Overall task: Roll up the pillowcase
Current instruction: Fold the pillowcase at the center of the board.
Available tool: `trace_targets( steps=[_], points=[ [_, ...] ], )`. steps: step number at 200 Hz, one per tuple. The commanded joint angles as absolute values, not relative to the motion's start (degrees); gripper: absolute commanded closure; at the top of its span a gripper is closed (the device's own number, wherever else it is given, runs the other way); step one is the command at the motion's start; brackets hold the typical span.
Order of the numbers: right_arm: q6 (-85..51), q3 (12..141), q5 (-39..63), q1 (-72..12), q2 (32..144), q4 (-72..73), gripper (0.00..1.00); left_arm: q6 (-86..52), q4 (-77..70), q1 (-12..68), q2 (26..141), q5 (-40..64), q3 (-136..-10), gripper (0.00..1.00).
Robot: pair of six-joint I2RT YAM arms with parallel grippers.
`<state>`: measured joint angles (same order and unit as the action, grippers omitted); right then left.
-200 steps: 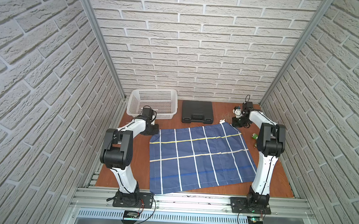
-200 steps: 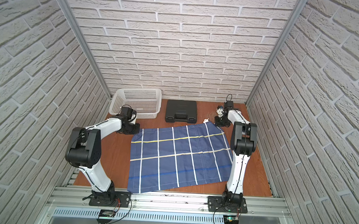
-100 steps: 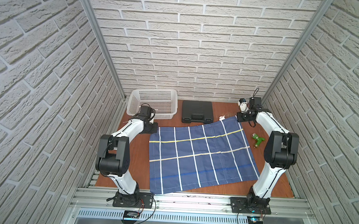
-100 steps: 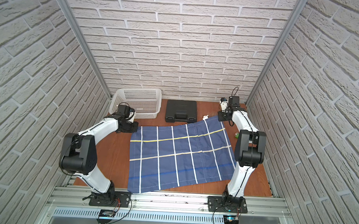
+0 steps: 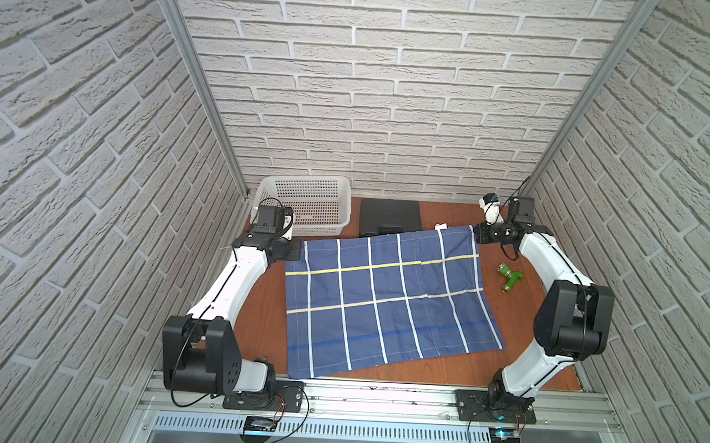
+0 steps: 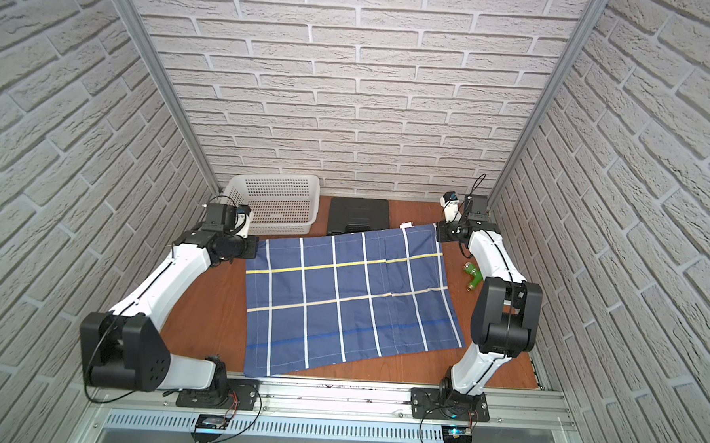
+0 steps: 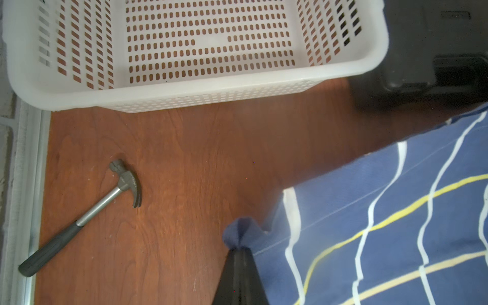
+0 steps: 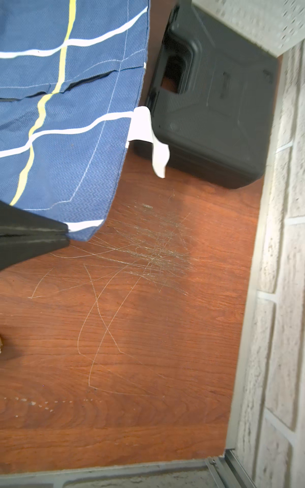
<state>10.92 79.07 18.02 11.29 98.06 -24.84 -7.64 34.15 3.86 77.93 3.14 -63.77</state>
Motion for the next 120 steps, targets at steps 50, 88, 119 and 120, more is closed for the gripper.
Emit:
trace_targets(
  steps=[50, 88, 119, 120],
  points=[
    [6.29, 85.27, 25.02, 11.61, 98.63, -16.81, 0.98, -0.19, 31.92, -0.33, 81.29, 4.14, -70.45, 1.0],
    [3.12, 88.0, 27.22, 11.39, 102.88, -12.48, 0.98, 2.53, 29.25, -0.62, 87.35, 5.78, -76.27, 1.0],
    [1.5, 88.58, 28.37, 11.22, 104.53, -9.66, 0.98, 4.19, 27.17, -1.05, 89.37, 6.65, -78.48, 1.0],
    [1.5, 88.67, 28.42, 11.19, 104.56, -9.66, 0.98, 4.21, 27.12, -1.05, 89.38, 6.71, -78.57, 1.0]
  ],
)
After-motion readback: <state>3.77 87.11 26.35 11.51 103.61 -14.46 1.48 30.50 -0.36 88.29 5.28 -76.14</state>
